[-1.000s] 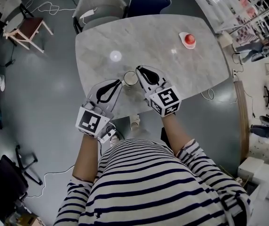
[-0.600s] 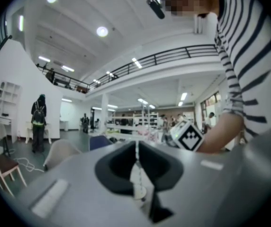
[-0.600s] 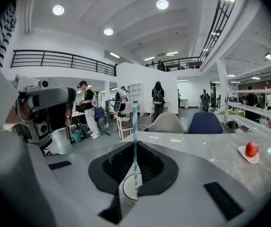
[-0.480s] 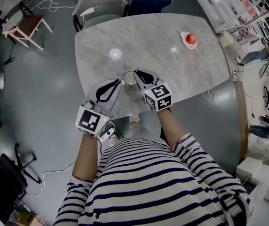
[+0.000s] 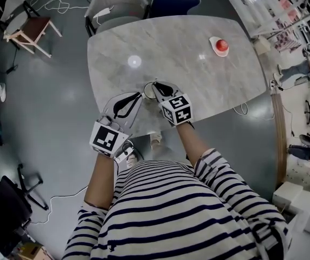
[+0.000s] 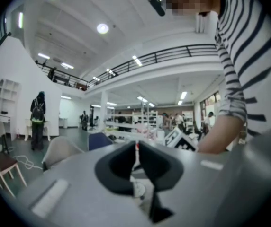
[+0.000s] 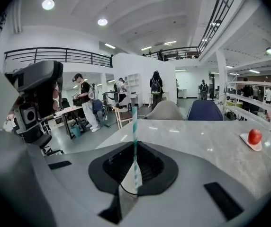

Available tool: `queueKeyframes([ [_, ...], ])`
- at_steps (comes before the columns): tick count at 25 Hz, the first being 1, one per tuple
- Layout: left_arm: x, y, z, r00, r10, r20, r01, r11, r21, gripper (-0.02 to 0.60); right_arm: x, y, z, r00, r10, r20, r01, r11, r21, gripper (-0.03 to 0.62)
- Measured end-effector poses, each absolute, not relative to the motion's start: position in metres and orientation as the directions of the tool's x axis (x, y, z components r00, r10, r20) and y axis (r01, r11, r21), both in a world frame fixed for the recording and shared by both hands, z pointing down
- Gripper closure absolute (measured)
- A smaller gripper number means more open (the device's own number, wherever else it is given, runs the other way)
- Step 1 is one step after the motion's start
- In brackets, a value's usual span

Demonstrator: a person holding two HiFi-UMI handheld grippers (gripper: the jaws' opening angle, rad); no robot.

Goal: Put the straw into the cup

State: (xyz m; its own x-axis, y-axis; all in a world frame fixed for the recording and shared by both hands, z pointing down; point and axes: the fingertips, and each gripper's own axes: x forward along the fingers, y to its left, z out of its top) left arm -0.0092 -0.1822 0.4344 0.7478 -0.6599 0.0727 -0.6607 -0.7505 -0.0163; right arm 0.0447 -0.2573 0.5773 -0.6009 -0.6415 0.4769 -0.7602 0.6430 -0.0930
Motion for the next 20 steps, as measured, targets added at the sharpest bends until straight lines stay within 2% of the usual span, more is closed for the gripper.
queueKeyframes([
  [20,-0.007,-0.177,0.438,0.757,-0.645,0.101,-0.647,-0.762,-0.018,0.558,0.037,-0.260,0.606,-0.590,-0.593,0.549,-0.745,0.661,-0.087,0.571],
])
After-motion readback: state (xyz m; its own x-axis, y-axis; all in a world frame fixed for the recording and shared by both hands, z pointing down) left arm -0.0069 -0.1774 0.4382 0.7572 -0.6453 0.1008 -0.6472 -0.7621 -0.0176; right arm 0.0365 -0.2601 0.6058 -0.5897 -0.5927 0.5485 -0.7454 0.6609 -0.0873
